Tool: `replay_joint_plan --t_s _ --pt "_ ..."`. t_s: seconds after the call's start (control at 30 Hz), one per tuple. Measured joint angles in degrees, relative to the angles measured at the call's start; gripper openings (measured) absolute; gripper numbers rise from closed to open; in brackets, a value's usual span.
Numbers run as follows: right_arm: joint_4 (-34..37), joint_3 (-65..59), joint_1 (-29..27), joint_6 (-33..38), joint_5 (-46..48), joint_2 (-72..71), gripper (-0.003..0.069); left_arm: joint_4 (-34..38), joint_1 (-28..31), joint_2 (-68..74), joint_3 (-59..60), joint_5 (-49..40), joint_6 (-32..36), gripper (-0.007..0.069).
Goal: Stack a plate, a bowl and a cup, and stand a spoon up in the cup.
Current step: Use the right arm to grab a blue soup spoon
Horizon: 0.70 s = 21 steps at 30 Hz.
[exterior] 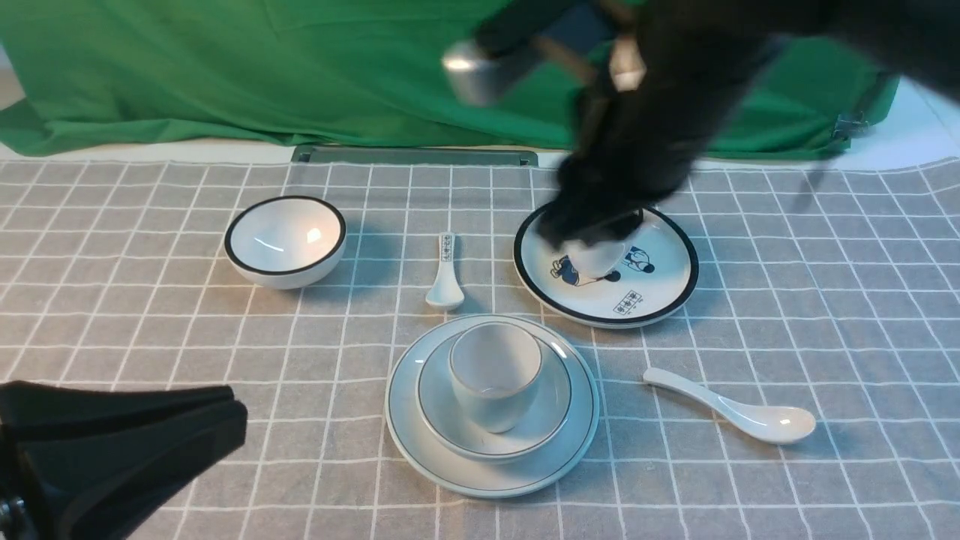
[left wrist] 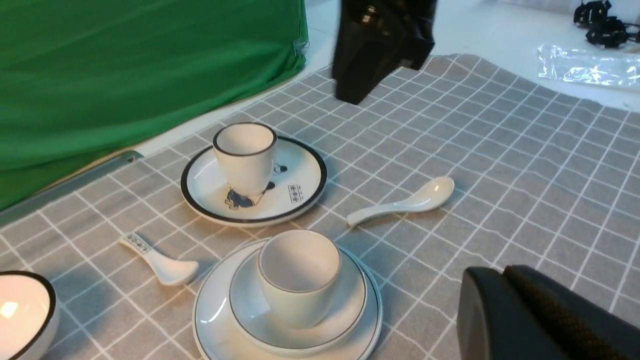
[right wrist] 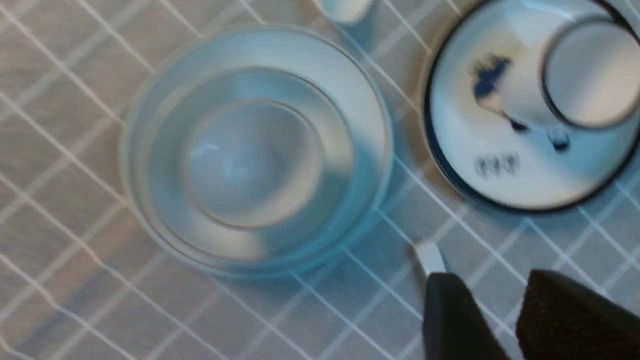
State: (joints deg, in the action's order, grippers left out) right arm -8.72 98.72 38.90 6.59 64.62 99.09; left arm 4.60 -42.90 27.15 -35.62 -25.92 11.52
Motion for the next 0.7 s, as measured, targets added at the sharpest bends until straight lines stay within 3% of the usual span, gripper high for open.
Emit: replay_joint_plan --t_s 0.1,0.27,0.43,0.7 --pt "3.13 -9.01 -7.34 4.60 -0.33 -0.01 0.0251 0.00 0.00 0.00 0.00 0.10 0.00 0.0009" --pt "11.82 -17.40 -15.35 17.23 -2.73 5.18 0.0402 0.00 0.00 0.00 0.00 -0.08 0.05 0.0009" --pt "15.30 -17.73 -17.62 26.88 -8.80 10.11 0.0428 0.00 0.00 0.00 0.00 -0.08 0.05 0.0009" --pt "15.50 -17.85 -17.88 31.94 -17.42 16.06 0.0427 0.16 0.00 0.00 0.00 -0.08 0.05 0.0009"
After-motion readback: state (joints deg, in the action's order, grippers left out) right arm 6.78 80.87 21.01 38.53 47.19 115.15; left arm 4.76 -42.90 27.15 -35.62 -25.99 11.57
